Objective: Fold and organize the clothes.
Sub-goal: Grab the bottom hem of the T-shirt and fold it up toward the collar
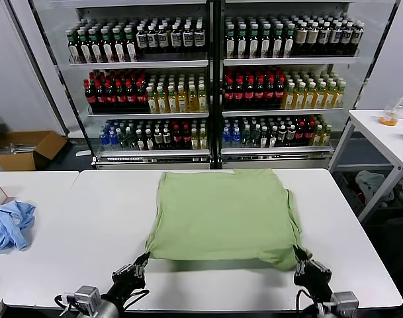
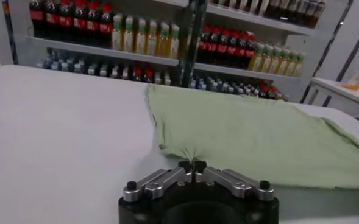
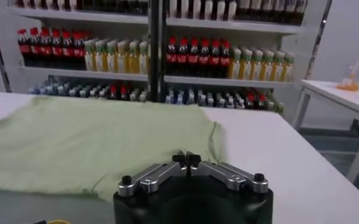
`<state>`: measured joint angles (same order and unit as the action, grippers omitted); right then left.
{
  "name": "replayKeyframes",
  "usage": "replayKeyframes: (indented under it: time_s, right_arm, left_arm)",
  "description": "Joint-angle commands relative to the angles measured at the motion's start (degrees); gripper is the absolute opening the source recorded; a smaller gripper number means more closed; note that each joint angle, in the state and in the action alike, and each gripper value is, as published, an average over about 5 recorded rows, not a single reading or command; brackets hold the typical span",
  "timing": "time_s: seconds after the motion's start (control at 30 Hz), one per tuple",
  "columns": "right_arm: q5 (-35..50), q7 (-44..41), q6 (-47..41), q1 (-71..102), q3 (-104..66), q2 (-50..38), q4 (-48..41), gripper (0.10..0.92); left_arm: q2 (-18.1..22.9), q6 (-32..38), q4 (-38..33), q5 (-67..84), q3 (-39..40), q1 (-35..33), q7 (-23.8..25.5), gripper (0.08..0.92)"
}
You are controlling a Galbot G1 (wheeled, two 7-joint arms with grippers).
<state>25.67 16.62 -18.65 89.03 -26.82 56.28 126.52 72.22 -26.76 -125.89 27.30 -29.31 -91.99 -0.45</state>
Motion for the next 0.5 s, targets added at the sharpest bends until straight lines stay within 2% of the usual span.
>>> replayKeyframes:
  time_s: [0.03, 0.5]
  right_arm:
    - [1.39, 0.15, 0.1, -8.73, 2.2, -2.38, -3.33, 0.106]
    - [-0.37, -0.84, -2.01, -23.39, 10.7, -4.42, -16.0, 0.106]
  left_arm:
    - [-1.73, 0.32, 3.4, 1.71, 0.16, 4.75, 0.13, 0.083]
    - [-6.29, 0.45, 14.72, 4.19, 3.74, 18.01, -0.66, 0.083]
